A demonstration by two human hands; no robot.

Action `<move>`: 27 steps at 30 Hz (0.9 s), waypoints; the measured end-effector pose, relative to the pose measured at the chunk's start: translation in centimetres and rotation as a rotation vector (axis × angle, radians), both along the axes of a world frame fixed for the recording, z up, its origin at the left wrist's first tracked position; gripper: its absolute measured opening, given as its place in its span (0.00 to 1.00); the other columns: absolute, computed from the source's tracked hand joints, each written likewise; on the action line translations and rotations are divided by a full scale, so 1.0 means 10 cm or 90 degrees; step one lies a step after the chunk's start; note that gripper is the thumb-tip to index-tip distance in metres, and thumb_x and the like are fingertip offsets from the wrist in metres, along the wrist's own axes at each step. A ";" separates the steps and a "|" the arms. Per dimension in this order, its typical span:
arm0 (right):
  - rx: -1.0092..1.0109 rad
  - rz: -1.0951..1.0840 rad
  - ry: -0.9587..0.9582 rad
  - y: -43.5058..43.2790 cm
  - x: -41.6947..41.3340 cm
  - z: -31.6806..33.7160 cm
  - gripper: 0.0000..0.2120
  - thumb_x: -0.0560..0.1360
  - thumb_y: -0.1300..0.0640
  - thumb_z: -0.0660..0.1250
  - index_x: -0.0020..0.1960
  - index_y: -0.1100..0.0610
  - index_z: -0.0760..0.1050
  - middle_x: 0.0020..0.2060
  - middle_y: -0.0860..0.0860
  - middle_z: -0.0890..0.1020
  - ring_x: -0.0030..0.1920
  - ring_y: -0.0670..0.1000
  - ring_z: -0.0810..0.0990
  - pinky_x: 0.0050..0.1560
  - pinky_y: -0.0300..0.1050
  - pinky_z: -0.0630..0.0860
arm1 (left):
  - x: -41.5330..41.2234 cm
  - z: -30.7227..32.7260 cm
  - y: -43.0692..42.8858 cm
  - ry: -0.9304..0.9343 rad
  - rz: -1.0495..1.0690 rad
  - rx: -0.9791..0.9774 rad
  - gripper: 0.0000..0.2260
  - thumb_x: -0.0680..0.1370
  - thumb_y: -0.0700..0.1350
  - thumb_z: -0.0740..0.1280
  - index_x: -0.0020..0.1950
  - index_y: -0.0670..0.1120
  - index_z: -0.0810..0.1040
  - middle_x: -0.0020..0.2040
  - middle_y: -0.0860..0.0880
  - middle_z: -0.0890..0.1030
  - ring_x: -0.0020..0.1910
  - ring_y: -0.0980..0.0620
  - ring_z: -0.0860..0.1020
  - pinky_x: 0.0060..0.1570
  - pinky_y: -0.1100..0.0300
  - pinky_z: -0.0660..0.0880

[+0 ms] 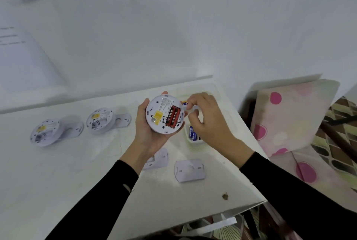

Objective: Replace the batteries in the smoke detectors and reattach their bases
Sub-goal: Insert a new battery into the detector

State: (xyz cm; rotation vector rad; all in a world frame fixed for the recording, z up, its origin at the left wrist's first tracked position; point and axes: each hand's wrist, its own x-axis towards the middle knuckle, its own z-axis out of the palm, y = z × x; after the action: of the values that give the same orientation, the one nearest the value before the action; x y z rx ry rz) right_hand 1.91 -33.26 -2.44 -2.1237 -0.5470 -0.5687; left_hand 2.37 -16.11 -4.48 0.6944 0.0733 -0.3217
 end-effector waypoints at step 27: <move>0.294 0.048 0.216 0.19 0.71 0.34 0.06 0.77 0.59 0.67 0.49 0.58 0.70 0.39 0.54 0.83 0.42 0.52 0.83 0.41 0.42 0.77 | 0.37 0.07 0.02 0.018 0.129 0.011 0.21 0.80 0.61 0.56 0.61 0.51 0.80 0.62 0.40 0.80 0.58 0.39 0.79 0.54 0.47 0.78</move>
State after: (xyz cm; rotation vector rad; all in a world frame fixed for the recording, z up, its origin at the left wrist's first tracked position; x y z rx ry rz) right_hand 8.97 -31.40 0.92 -1.7013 -0.2696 -0.2505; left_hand 6.04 -15.89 -3.80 0.6938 0.1729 -0.1359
